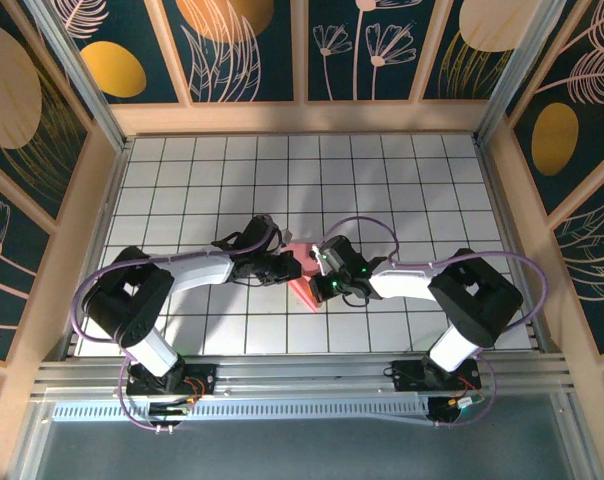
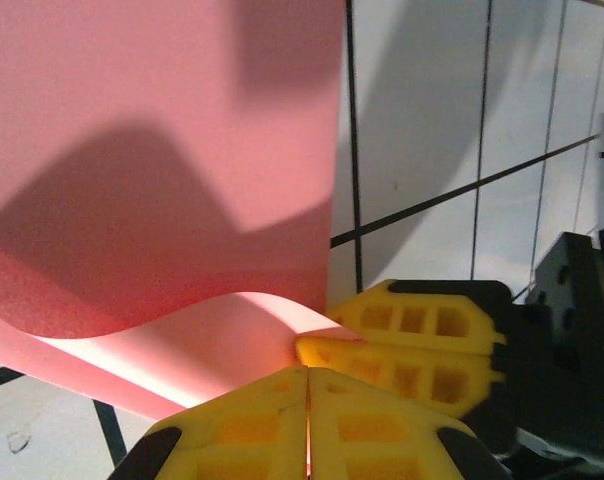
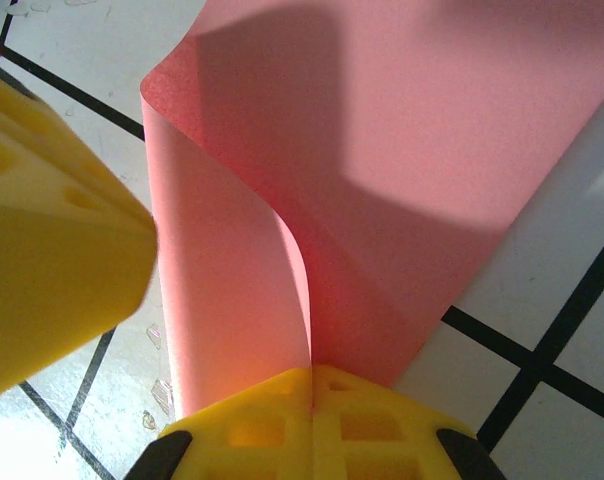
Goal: Fold a paper plane with a square sheet of paper (fold left side to right side)
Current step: Third fold the triangle at the center of the table.
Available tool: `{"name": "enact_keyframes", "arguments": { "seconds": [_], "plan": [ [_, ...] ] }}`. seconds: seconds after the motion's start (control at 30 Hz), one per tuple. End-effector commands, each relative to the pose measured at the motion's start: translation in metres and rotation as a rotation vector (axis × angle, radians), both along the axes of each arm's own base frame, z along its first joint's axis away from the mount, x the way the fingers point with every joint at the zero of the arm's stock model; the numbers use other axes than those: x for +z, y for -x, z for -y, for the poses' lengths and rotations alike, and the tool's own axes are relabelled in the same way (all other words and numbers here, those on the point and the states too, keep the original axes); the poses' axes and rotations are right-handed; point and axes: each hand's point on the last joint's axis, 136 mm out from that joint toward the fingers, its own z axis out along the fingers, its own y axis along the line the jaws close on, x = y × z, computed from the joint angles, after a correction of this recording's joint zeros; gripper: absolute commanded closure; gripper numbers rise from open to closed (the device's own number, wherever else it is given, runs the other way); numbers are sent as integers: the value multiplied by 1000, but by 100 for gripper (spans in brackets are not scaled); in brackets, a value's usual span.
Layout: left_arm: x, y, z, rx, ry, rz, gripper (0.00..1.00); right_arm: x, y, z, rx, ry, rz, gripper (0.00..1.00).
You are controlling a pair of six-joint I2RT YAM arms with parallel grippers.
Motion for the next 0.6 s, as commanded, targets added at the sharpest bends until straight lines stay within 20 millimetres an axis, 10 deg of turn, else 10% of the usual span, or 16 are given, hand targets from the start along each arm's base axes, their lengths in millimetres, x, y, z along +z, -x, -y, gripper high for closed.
{"name": "enact_keyframes", "arguments": {
  "seconds": [0.0,0.57],
  "plan": [
    [1,-5,7,5,6,0,92,-31,20,22,10,131,-93,100],
    [-25,4,-6,5,-73,-28,92,-32,20,22,12,137,-97,100]
  ]
}}
